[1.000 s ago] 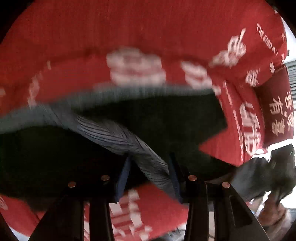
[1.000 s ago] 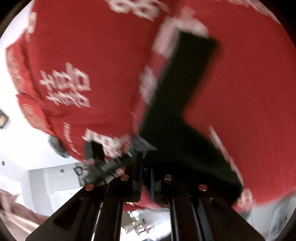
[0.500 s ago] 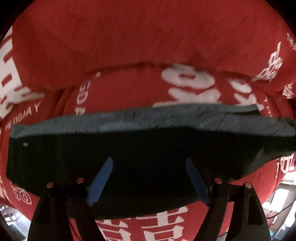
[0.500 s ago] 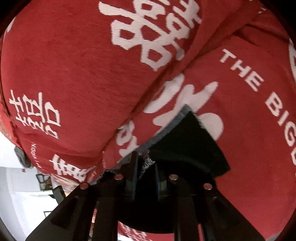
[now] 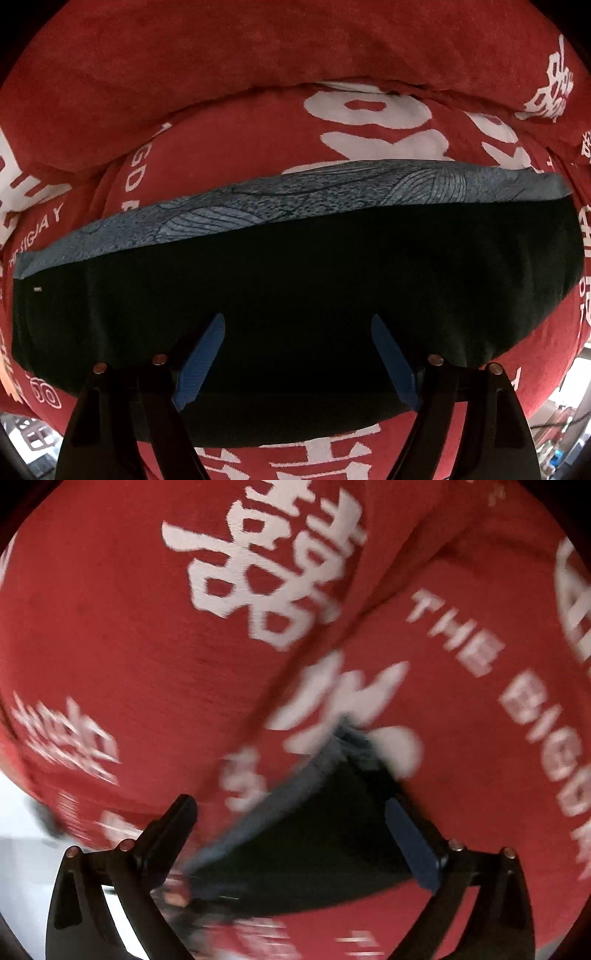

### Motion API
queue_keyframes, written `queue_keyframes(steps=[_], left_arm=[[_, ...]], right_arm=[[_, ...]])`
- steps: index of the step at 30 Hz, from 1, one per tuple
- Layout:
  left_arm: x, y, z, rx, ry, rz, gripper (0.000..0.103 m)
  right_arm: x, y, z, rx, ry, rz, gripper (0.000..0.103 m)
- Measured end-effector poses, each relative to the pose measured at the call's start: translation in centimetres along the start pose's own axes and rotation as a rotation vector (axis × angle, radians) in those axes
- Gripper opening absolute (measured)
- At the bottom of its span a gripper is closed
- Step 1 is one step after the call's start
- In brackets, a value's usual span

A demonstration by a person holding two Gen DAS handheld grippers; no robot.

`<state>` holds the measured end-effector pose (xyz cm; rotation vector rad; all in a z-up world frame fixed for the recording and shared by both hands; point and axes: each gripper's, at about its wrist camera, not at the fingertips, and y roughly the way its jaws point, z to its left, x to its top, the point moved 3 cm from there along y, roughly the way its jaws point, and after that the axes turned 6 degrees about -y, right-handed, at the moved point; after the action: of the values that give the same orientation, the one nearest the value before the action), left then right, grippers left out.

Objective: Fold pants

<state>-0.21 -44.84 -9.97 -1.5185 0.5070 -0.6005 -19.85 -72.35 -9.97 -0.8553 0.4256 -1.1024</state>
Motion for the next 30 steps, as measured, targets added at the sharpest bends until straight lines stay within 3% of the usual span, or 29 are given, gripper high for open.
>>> queue_keyframes(steps=[1, 3, 7, 9, 10, 13, 15, 18, 19, 20, 22, 23, 24, 26, 30], left_arm=[[-0.1, 0.1, 0.2, 0.003, -0.006, 0.003, 0.083], [-0.3, 0.4, 0.4, 0.014, -0.014, 0.01, 0.083], [-0.5, 0.7, 0.7, 0.025, -0.026, 0.017, 0.083], [-0.6, 1.0, 0.7, 0.034, -0.025, 0.022, 0.083], [-0.7, 0.9, 0.8, 0.037, -0.028, 0.022, 0.083], [-0.8, 0.0, 1.0, 0.04, -0.044, -0.01, 0.083], [-0.8, -0.3, 1.2, 0.057, -0.046, -0.02, 0.083], [-0.5, 0.1, 1.8, 0.083, -0.058, 0.011, 0.083], [-0.2, 0.0, 2.0, 0.084, -0.062, 0.003, 0.083], [0.1, -0.5, 2.3, 0.084, -0.065, -0.017, 0.083], [0.7, -1.4, 3.0, 0.094, -0.068, -0.052, 0.083], [1.6, -1.4, 3.4, 0.098, -0.071, -0.059, 0.083], [2.1, -1.5, 3.7, 0.098, -0.076, -0.063, 0.083], [3.1, -1.1, 3.8, 0.107, -0.081, -0.071, 0.083], [5.2, 2.2, 2.9, 0.138, -0.112, -0.054, 0.083]], right_arm=[[-0.8, 0.1, -0.6, -0.013, 0.009, 0.006, 0.093], [-2.9, 1.0, -2.7, -0.052, 0.059, 0.051, 0.078], [-5.2, 3.2, -5.8, -0.128, 0.143, 0.112, 0.065], [-5.5, 4.1, -6.4, -0.071, 0.201, 0.119, 0.02], [-5.4, 4.0, -6.2, -0.04, 0.209, 0.114, 0.013], [-3.5, 2.0, -3.1, 0.056, 0.093, 0.042, 0.012], [-2.6, 1.0, -1.7, 0.061, 0.019, 0.017, 0.012], [-2.5, 3.2, -3.1, -0.061, 0.003, 0.135, 0.017], [-3.2, 4.2, -4.0, -0.108, 0.031, 0.208, 0.017], [-3.7, 4.5, -4.6, -0.156, 0.048, 0.223, 0.021], [-4.0, 3.2, -4.6, -0.204, 0.038, 0.173, 0.031], [-3.9, 2.0, -4.2, -0.262, 0.019, 0.116, 0.037], [-3.7, 0.7, -3.5, -0.292, -0.007, 0.053, 0.037], [-3.0, -0.6, -0.7, -0.254, -0.102, -0.038, 0.037], [-2.2, 4.9, 4.4, -0.19, -0.279, 0.07, 0.037]])
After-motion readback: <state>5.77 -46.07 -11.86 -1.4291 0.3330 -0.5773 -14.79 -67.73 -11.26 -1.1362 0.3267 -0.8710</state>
